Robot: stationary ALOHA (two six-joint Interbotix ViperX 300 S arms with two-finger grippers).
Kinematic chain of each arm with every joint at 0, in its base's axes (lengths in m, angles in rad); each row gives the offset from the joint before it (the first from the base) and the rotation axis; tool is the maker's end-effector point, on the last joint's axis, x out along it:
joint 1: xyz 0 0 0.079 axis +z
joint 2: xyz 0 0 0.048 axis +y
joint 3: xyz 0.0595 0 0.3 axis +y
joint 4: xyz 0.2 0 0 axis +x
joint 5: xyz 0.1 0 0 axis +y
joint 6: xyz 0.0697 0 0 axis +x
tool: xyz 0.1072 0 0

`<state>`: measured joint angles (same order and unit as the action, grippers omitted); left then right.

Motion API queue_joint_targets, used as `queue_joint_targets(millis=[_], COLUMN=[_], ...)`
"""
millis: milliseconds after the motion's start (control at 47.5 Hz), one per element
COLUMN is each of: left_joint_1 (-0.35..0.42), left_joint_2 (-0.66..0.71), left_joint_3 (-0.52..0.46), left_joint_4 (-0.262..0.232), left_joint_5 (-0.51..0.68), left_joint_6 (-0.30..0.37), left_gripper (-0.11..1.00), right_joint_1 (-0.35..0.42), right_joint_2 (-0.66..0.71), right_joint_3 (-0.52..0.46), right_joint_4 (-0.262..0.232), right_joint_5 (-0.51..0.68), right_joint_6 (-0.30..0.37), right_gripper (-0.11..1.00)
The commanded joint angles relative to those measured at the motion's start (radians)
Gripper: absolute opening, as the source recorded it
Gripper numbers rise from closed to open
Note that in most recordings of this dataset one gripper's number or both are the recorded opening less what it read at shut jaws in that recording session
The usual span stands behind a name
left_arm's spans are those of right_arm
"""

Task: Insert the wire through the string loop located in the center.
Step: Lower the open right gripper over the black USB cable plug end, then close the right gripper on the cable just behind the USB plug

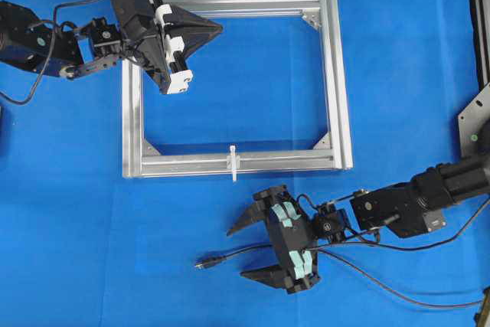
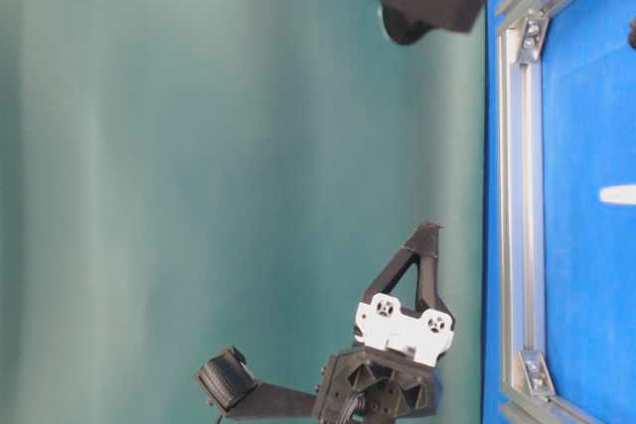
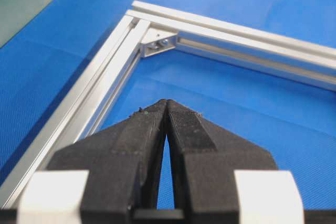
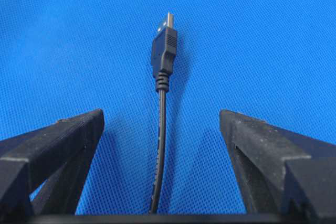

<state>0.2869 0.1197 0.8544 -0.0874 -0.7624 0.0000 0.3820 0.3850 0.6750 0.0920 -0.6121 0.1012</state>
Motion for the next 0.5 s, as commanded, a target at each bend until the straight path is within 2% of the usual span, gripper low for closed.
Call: queue_joint_targets(millis=[0, 126, 231, 295, 400, 484], left_joint_1=[0.003, 0.002, 0.003, 0.002, 0.003, 0.003], left_joint_2=[-0.029, -0.031, -0.029, -0.029, -0.031, -0.029], left_joint_3=[-0.011, -0.009, -0.011, -0.011, -0.014, -0.015], left_joint_4=[0.003, 0.003, 0.003, 0.003, 0.003, 0.003], left_joint_5=[-0.006, -0.002, 0.002, 0.002, 0.002, 0.002], left_joint_6=[-0.003, -0.003, -0.003, -0.003, -0.003, -0.003], left_gripper=[0.00, 0.00, 0.00, 0.00, 0.00, 0.00], right_joint_1=[0.002, 0.002, 0.002, 0.002, 0.002, 0.002], right_joint_2=[-0.017, -0.017, -0.018, -0.018, -0.020, -0.020], right_joint_3=[-0.017, -0.015, -0.014, -0.012, -0.006, -0.005], right_joint_4=[0.005, 0.009, 0.012, 0.012, 0.012, 0.012], right_joint_5=[-0.008, -0.008, -0.008, -0.008, -0.008, -0.008], right_joint_6=[0.000, 0.000, 0.000, -0.002, -0.003, -0.003], right_gripper=[0.89, 0.86, 0.76, 0.60, 0.28, 0.09])
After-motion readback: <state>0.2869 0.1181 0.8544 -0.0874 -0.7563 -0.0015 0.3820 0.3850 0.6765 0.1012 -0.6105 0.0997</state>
